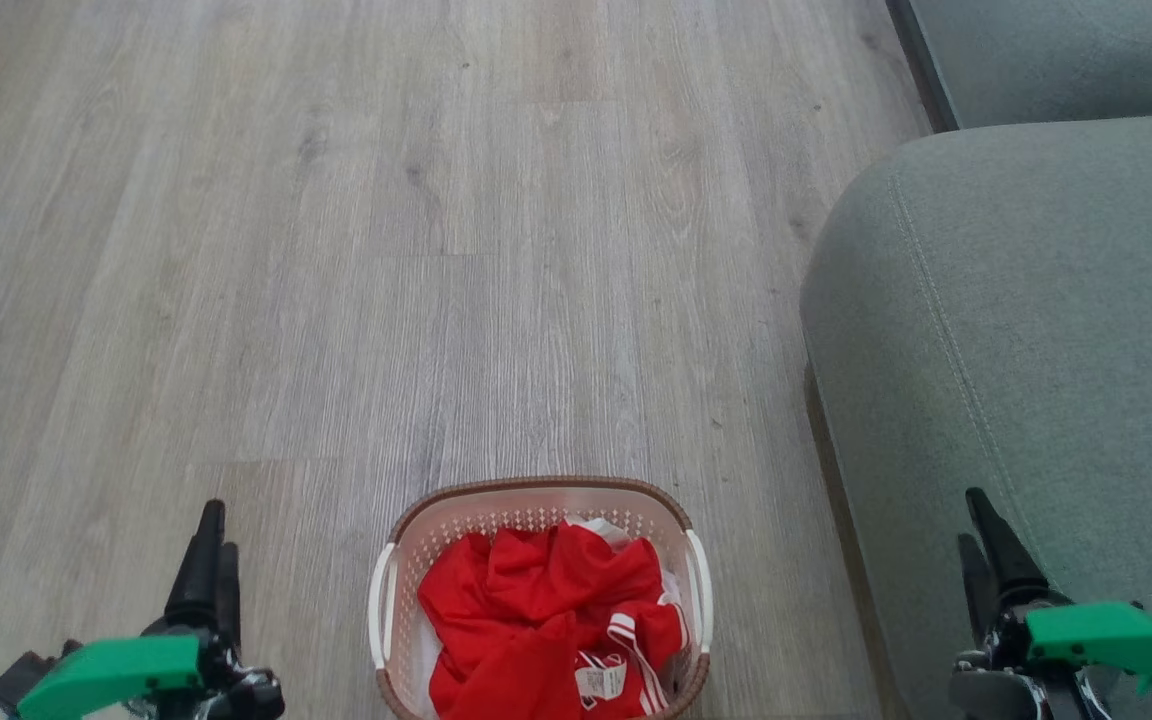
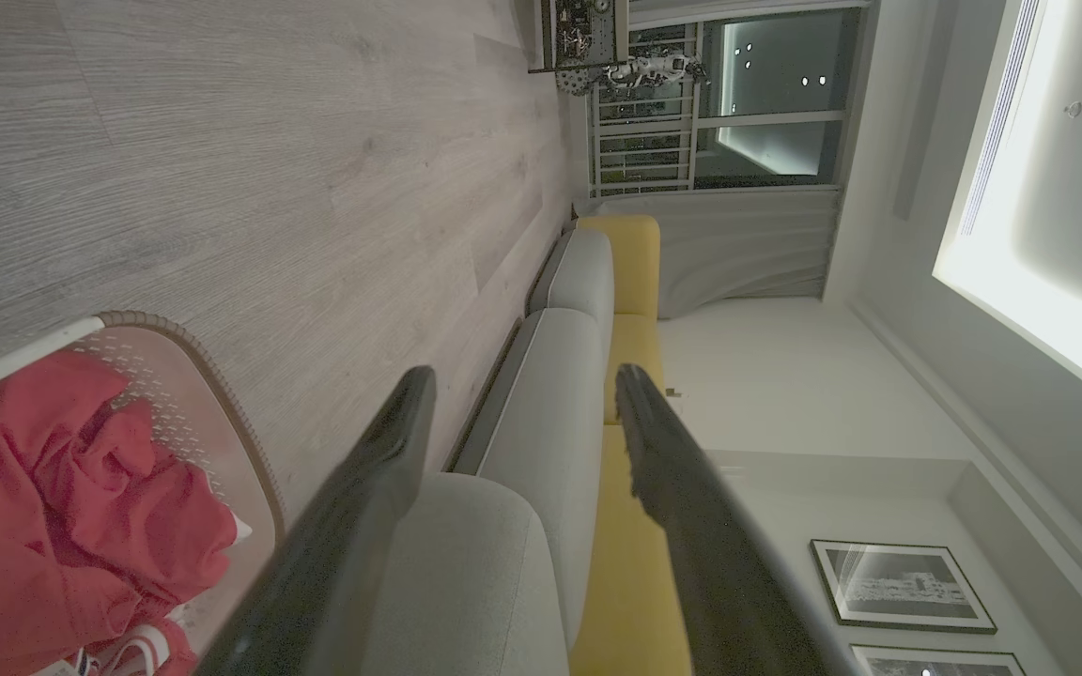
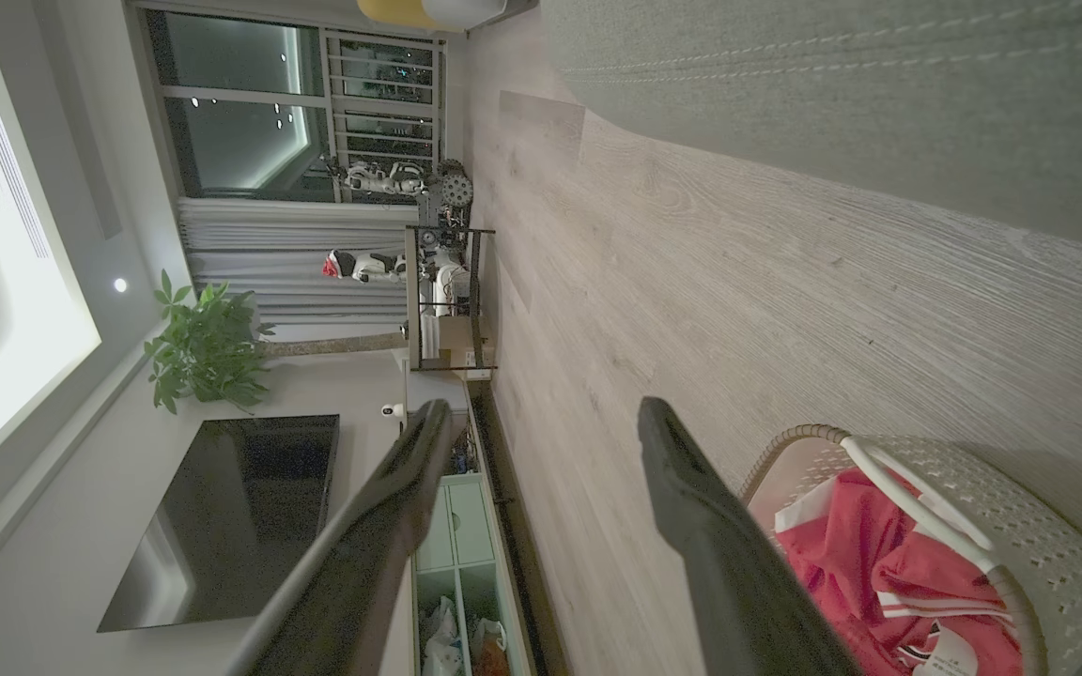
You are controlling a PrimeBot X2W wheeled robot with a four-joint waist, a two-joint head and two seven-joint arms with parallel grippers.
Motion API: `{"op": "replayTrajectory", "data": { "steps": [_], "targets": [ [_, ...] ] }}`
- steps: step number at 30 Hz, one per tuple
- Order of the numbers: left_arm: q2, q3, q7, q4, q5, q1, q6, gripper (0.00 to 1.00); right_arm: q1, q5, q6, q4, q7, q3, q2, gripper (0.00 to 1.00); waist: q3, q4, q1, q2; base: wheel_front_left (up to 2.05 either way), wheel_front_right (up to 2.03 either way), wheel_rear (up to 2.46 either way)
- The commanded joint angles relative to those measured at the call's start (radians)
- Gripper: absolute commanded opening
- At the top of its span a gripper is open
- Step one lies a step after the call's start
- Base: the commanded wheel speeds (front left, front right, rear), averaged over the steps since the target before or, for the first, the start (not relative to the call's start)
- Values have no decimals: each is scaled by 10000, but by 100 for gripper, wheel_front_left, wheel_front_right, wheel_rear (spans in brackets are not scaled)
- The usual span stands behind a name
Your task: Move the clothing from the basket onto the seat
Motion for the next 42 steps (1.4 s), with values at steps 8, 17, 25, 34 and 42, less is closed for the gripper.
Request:
{"op": "replayTrajectory", "data": {
  "steps": [8, 17, 25, 34, 42],
  "targets": [
    [111, -53, -301, -875, 1042, -259, 197, 100, -407, -1083, 23, -685, -289, 110, -58, 100, -22, 24, 0, 0, 0, 0, 0],
    [123, -245, -594, -1375, 2697, -175, 501, 100, -386, -2645, 30, -1173, -587, 405, -66, 100, -29, 43, 0, 0, 0, 0, 0],
    [132, -445, -798, -1664, 4090, -118, 673, 100, -367, -3728, 35, -1419, -795, 620, -72, 100, -33, 50, 0, 0, 0, 0, 0],
    [144, -669, -1061, -1935, 5691, 50, 897, 100, -329, -4963, 41, -1647, -1062, 854, -79, 100, -30, 57, 0, 0, 0, 0, 0],
    [154, -797, -1295, -2129, 6915, 202, 1071, 100, -285, -6106, 47, -1786, -1300, 1104, -85, 100, -34, 76, 0, 0, 0, 0, 0]
  ]
}}
